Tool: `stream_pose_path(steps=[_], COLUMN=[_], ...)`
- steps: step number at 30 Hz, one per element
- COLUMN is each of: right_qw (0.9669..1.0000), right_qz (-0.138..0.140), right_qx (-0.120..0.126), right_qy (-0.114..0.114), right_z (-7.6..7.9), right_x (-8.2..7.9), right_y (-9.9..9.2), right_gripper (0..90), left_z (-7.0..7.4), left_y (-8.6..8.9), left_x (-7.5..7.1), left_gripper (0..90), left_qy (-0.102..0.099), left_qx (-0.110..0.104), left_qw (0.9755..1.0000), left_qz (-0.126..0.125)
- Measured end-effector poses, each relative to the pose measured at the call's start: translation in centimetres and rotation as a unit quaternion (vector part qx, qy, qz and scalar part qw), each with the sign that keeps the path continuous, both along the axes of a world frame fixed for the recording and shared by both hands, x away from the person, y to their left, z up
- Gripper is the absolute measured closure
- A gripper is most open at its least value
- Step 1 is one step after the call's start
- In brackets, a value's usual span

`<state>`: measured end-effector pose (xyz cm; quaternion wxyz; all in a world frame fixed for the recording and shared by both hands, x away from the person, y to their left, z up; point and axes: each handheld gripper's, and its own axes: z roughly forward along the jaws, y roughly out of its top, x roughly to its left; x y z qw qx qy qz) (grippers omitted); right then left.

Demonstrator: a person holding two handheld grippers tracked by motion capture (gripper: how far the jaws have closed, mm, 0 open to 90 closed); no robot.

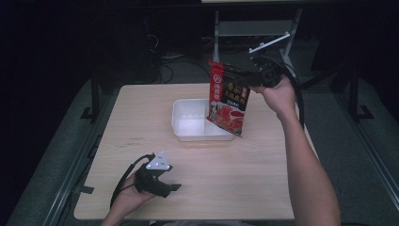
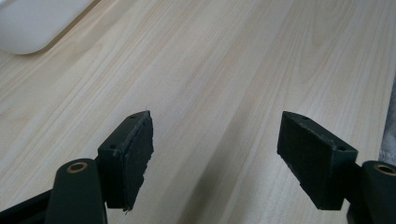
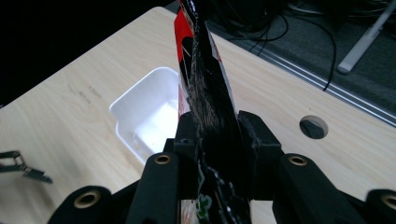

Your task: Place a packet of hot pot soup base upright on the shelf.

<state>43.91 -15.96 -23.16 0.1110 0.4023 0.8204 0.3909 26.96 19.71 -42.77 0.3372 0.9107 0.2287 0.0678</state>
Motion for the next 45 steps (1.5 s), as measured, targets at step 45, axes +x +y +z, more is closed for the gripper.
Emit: stream_pose_path(steps=[45], right_qw=[0.9976], right_qz=[-0.069], right_qx=[-0.008], right_qy=[0.001], right_z=[-5.8], right_x=[3.8], right_y=[2.4], right_gripper=[68.7], left_z=[0.0], left_y=[0.4], left_x=[0.1], left_gripper=[26.8], left_qy=[-0.005], left_qx=[-0.001], left_qw=[1.0000], left_qz=[0.001])
